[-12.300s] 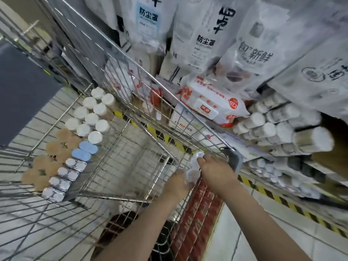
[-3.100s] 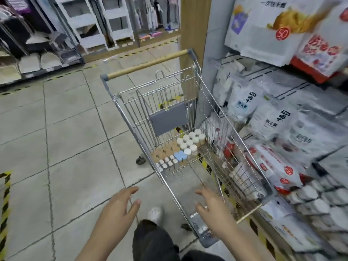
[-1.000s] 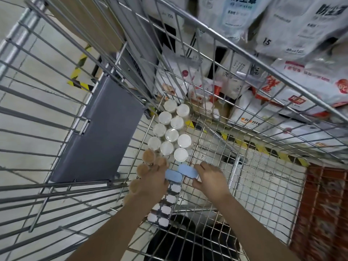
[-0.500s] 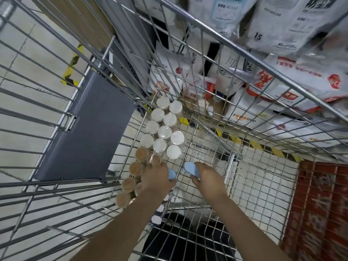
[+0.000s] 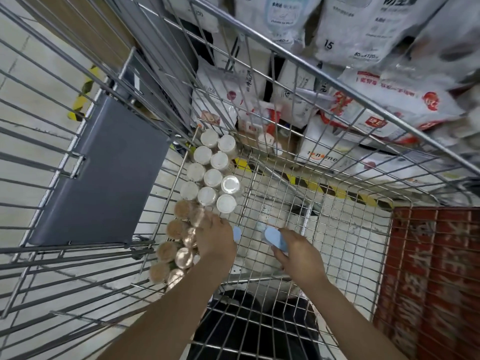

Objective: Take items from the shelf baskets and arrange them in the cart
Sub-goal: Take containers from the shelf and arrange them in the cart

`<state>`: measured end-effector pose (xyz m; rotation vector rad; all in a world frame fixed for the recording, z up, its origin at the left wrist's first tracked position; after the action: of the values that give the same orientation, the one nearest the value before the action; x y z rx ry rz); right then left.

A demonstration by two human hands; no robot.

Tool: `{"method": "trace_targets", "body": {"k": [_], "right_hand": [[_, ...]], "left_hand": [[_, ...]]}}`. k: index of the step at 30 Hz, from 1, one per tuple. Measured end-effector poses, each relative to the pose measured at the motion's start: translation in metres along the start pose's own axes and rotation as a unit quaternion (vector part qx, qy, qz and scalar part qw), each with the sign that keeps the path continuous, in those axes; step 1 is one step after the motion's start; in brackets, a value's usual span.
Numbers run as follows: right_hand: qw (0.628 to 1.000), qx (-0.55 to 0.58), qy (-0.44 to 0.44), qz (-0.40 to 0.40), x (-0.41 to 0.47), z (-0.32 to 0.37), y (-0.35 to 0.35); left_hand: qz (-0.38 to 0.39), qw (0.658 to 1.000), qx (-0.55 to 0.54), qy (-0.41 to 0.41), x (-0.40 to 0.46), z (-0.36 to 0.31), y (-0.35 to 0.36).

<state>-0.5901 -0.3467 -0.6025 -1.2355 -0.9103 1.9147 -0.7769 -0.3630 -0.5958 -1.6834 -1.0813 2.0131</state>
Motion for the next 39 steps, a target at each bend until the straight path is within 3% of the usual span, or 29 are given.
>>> {"method": "trace_targets", "body": {"k": [4,9,13,16,20,24,28,32,39], "right_hand": [[1.0,0.028,0.013,-0.007,-0.009,-0.003,-0.004],[0.996,0.062,0.06,-0.021,-0.027,-0.012,-0.027],[0.984,0.13,0.112,-0.057,-0.062,-0.021,-0.067],[0.965,0.197,0.159,-0.066,-0.106,-0.029,-0.106],[0.901,0.355,0.204,-0.143,-0.183,-0.04,-0.169],[0.843,0.423,0.216,-0.253,-0.256,-0.056,-0.23],[0.769,0.485,0.184,-0.373,-0.322,-0.083,-0.279],[0.694,0.549,0.155,-0.439,-0.387,-0.129,-0.314],[0.639,0.571,0.186,-0.48,-0.515,-0.254,-0.334]], "left_hand": [[-0.055,0.995,0.06,0.06,-0.001,-0.002,-0.003],[-0.146,0.96,0.059,0.233,-0.025,-0.014,-0.033],[-0.184,0.932,-0.081,0.302,-0.06,-0.023,-0.059],[-0.19,0.909,-0.223,0.296,-0.102,-0.026,-0.085],[-0.137,0.873,-0.39,0.259,-0.173,-0.04,-0.118],[-0.126,0.829,-0.475,0.267,-0.242,-0.071,-0.146],[-0.169,0.786,-0.514,0.3,-0.302,-0.112,-0.175],[-0.223,0.733,-0.546,0.339,-0.369,-0.172,-0.193],[-0.139,0.682,-0.608,0.383,-0.458,-0.305,-0.164]]}}
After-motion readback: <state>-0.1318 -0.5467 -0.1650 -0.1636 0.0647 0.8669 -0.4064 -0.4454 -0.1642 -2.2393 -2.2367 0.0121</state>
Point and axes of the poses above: each hand's wrist, its own x-axis towards the middle knuckle, its own y-axis out of the palm, z = x × y, the point moved 4 cm from there along x, towards the middle knuckle, and after that the axes turned 8 degrees about -x, right-handed, at the moved point
